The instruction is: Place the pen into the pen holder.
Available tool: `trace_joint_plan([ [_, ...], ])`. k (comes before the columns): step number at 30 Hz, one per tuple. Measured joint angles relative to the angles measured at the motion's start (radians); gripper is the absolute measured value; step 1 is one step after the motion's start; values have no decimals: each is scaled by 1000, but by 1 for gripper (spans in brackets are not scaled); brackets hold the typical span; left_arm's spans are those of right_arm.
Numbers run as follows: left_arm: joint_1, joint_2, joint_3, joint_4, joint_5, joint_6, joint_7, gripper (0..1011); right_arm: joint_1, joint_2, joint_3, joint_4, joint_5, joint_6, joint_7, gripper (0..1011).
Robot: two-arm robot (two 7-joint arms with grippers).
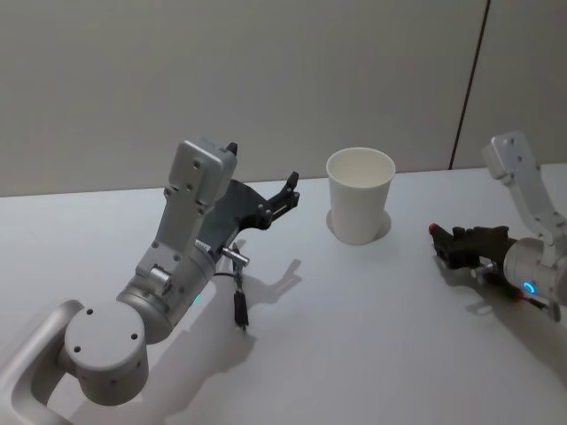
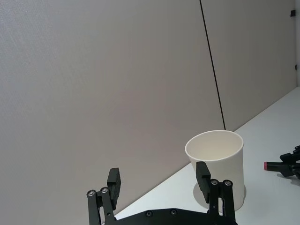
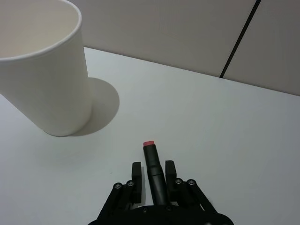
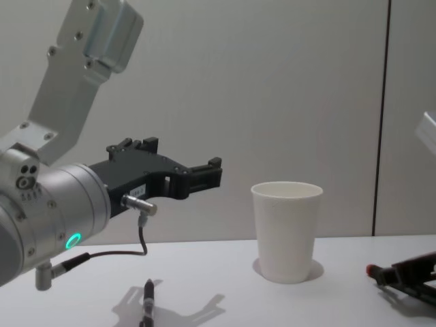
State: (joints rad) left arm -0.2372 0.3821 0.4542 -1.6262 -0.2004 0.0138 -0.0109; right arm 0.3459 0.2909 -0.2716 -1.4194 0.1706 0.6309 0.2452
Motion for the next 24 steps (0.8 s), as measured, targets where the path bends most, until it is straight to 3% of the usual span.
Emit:
trace_joint_plan([
  [5, 0, 0, 0, 0, 0, 0, 0, 1001, 0, 0, 0, 0, -1, 0, 0, 190],
  [7, 0, 0, 0, 0, 0, 0, 0, 1001, 0, 0, 0, 1, -1, 0, 0, 164],
  [24, 0, 0, 0, 0, 0, 0, 0, 1001, 0, 0, 0, 1, -1, 0, 0, 163],
])
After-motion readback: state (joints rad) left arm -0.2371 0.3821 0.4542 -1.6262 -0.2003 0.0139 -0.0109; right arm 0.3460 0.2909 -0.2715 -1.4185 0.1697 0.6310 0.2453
